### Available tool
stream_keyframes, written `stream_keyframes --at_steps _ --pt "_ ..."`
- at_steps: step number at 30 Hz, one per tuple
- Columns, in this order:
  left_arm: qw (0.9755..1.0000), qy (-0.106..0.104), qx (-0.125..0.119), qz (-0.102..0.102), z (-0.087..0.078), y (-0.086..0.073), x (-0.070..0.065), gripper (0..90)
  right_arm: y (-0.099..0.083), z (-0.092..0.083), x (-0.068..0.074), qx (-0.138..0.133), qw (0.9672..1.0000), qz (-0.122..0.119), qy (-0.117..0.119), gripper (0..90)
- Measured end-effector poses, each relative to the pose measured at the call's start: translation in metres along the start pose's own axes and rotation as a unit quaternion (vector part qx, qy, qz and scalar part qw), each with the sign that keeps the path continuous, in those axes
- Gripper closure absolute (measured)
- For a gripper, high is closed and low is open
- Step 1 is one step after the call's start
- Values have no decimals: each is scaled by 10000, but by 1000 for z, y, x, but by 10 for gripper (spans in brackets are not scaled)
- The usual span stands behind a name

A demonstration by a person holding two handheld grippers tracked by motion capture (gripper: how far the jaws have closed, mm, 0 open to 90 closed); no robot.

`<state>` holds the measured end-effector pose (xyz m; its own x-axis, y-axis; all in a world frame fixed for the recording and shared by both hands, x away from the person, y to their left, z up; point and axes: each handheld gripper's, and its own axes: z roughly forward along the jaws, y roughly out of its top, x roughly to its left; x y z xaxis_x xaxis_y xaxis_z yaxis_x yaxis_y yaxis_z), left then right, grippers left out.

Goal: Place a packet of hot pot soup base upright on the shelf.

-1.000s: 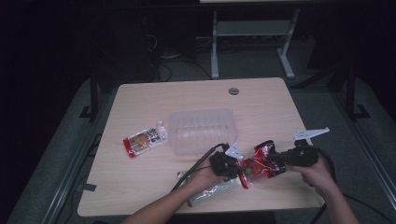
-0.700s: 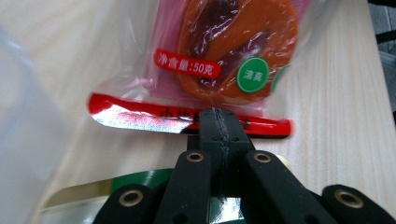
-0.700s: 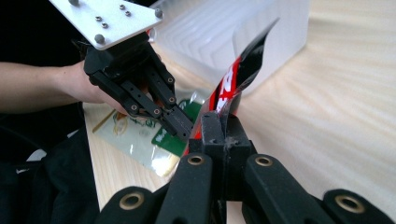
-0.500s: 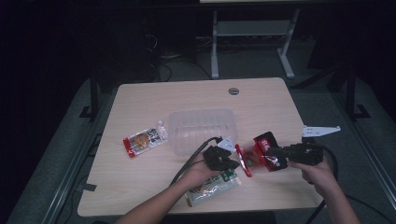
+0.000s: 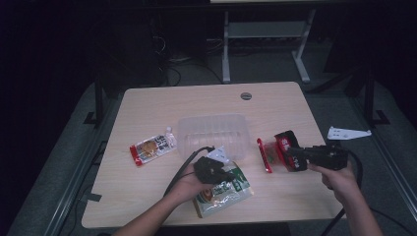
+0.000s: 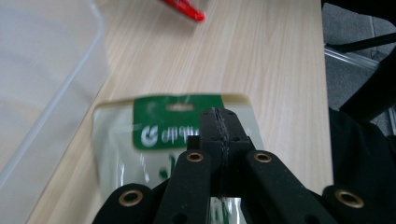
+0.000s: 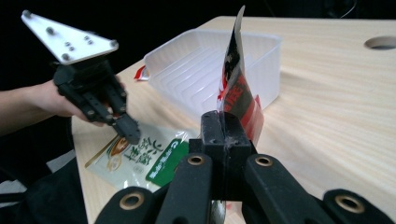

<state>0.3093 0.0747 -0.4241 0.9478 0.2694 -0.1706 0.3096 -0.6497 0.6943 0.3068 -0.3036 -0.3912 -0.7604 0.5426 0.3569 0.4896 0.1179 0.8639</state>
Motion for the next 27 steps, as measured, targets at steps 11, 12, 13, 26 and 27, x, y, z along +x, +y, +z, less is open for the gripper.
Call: stream_keyframes --at_steps 11,12,13,26,27 --pt "9987 240 16 -448 -57 -49 7 786 24 -4 2 -200 9993 -66 -305 900" --pt "9983 272 3 -513 -63 -54 8 766 27 -3 2 -204 9993 -90 -316 900" --pt "9980 322 -12 -547 -68 -59 9 745 29 -2 3 -219 9992 -93 -336 900" --pt "9896 873 -169 -1127 -117 -110 16 495 63 11 8 -410 9982 -222 -376 900" --pt "9889 904 -172 -1163 -119 -113 16 486 66 12 9 -410 9982 -228 -383 900"
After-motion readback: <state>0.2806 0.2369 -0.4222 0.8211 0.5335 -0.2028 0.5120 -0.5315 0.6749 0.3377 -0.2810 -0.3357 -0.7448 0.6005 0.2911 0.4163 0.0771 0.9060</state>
